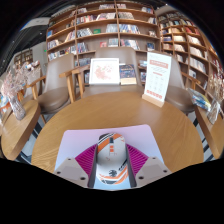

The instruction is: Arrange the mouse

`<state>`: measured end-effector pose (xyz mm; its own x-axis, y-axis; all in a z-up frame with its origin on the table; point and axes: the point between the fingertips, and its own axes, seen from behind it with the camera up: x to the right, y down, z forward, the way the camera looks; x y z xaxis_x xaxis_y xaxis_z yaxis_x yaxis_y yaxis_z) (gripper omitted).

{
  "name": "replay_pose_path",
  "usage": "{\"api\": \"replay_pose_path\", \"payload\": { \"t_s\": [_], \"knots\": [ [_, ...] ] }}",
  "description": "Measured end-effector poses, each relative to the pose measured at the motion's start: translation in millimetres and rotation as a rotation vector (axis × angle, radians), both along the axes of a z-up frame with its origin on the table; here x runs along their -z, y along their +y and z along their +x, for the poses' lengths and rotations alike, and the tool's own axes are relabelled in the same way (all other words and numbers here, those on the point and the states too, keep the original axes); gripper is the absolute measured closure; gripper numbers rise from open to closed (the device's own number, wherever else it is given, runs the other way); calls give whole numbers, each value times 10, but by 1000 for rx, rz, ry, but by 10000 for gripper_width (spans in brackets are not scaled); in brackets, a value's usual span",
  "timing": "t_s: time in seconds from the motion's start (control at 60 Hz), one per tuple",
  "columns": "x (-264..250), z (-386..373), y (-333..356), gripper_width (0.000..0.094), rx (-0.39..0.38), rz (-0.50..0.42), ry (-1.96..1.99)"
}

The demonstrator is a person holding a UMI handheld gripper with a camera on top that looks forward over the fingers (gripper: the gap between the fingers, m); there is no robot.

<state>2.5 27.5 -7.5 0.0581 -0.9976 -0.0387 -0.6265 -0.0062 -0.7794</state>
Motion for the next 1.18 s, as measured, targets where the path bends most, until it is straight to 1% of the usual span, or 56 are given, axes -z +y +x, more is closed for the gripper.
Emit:
{"api": "replay_pose_path", "payload": {
  "t_s": [0.05,0.083,0.1,0.15,0.183,0.2,0.267,0.45,0.583,0.733,0.85,0.933,1.183],
  "knots": [
    [16,10,-37,430,5,-5,-1],
    [23,-10,-12,380,1,-2,2],
    [13,-19,-2,321,-1,0,1],
    [-26,-78,-23,65,7,-9,8],
    [-90,-127,-68,119,19,-25,6],
    [-137,-153,-92,127,26,-32,-1],
    [-356,-271,-143,72,36,-50,-34],
    [-945,-1035,-174,75,39,-36,-71],
    [-1205,-1694,-266,75,44,-58,-100],
    [-1249,-2342,-319,81,38,-73,-116],
    [-1226,-2663,-361,78,33,-78,-123],
    [-1237,-2807,-412,81,35,-94,-135],
    [-1201,-3015,-342,80,17,-52,-128]
  ]
}}
